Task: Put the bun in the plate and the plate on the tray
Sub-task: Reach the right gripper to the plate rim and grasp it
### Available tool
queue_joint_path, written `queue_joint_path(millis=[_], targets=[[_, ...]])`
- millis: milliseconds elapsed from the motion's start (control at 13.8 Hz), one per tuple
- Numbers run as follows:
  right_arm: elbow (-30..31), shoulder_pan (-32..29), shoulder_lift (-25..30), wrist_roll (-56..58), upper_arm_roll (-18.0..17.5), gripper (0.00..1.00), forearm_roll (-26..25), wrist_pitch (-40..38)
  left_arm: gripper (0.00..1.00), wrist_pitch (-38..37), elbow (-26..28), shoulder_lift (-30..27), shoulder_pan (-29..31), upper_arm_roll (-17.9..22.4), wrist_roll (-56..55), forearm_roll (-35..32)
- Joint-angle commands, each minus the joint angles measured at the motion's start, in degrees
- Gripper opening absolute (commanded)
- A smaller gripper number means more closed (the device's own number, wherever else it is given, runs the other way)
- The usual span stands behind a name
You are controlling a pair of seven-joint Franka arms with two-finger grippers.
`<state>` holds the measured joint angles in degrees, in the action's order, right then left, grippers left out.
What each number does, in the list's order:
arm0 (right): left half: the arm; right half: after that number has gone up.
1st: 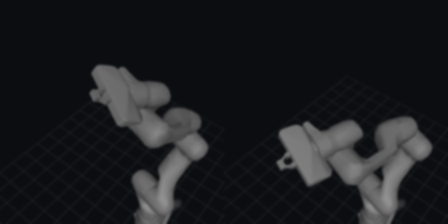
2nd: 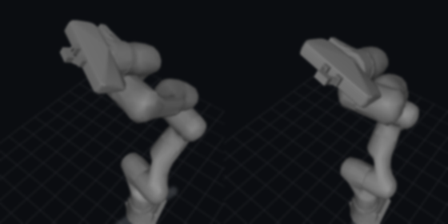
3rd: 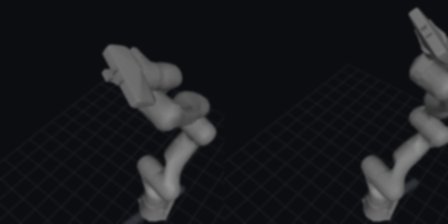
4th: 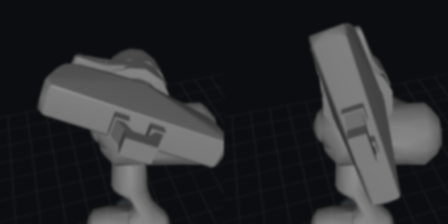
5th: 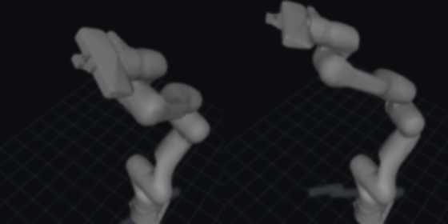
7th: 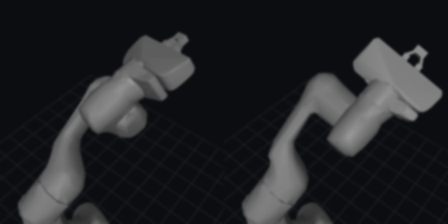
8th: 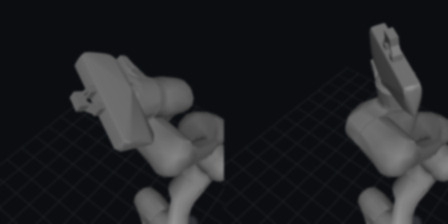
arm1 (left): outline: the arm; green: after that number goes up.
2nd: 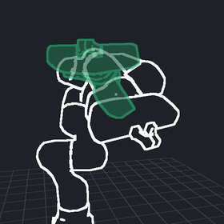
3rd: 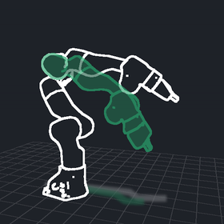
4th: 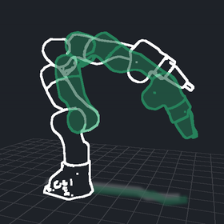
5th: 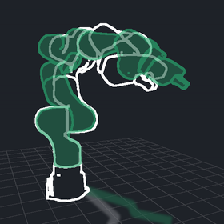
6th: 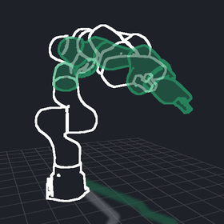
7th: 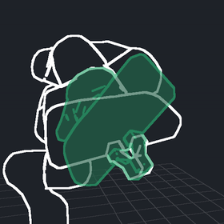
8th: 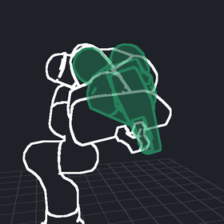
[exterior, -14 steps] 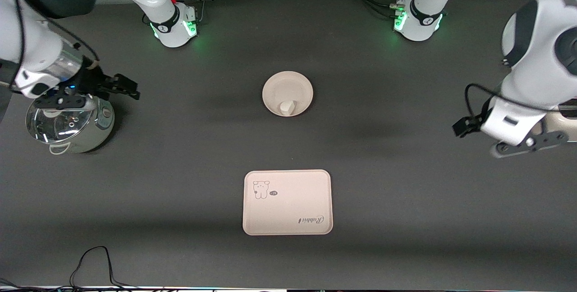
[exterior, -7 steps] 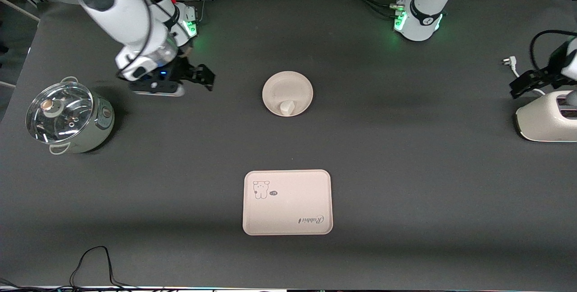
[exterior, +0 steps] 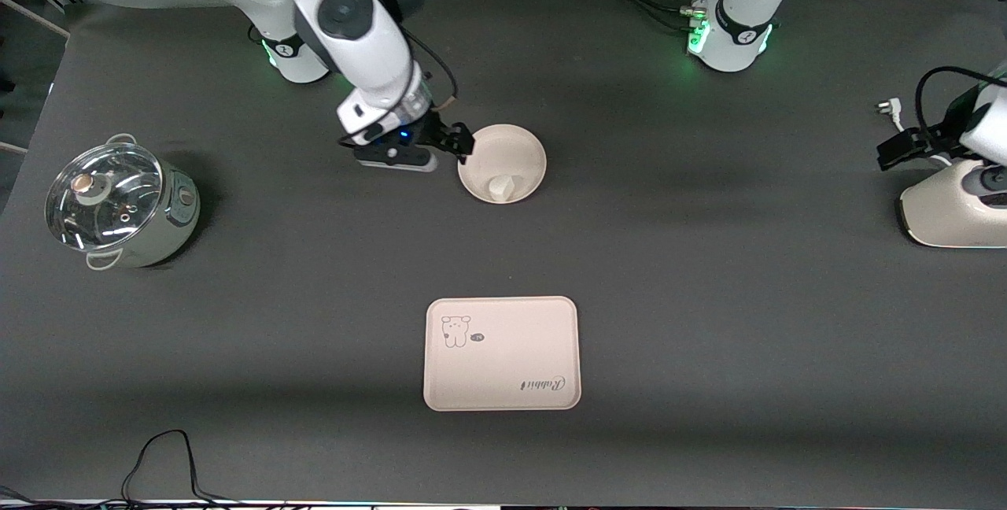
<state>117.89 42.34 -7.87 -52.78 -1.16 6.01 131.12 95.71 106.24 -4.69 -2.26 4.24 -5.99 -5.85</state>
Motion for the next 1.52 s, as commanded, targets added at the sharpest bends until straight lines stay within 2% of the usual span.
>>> queue_joint_path(millis=[0,73,218,290,653,871,1016,1089,1161,1234,1306,1452], targets=[[-1.2,3.2,-5.6,-3.6,0.8,1.0,-0.1,4.8,1.0,-1.8,-1.8,0.5,-2.3,0.7,-0.6,-0.2],[-1.1,3.2,-6.5,-3.5,0.8,1.0,-1.8,5.4,1.0,-2.9,-1.9,0.5,-3.6,0.7,-2.9,-0.2],[-1.1,3.2,-9.9,-3.6,0.8,1.0,-8.4,5.8,1.0,-3.3,-2.4,0.6,-4.1,0.6,-4.8,-0.3],[-0.8,3.2,-11.5,-3.6,0.8,1.0,-9.3,6.9,1.0,-3.3,-2.4,0.7,-4.1,0.5,-4.8,-0.3],[2.2,3.4,-16.1,0.9,0.8,1.0,-9.4,10.0,1.0,-3.3,-2.4,2.7,-3.6,0.6,-3.9,-0.4],[8.1,4.2,-15.6,3.9,1.0,1.0,-9.3,15.8,1.0,-3.3,-2.4,3.4,-3.9,0.4,-4.0,-0.4],[8.1,4.3,-16.0,3.8,1.0,0.99,-8.7,16.3,1.0,-3.2,-2.9,3.9,-3.5,0.5,-3.8,-0.5],[8.2,4.3,-16.1,3.9,1.0,0.91,-8.6,16.9,1.0,-3.2,-3.1,4.0,-3.5,0.5,-3.8,-0.6],[8.2,4.3,-16.1,4.0,0.9,0.74,-8.6,17.0,1.0,-3.3,-3.1,4.3,-3.6,0.5,-3.8,-0.9],[8.3,4.4,-16.1,4.0,0.8,0.44,-8.6,17.0,1.0,-3.3,-3.1,4.3,-3.6,0.4,-3.8,-0.9],[8.3,4.4,-16.0,4.0,0.8,0.26,-8.2,17.0,1.0,-3.2,-3.1,4.4,-3.7,0.4,-3.8,-0.9],[8.1,4.3,-16.0,4.1,0.7,0.0,-7.3,17.1,1.0,-3.2,-3.1,4.6,-3.9,0.4,-3.8,-0.9]])
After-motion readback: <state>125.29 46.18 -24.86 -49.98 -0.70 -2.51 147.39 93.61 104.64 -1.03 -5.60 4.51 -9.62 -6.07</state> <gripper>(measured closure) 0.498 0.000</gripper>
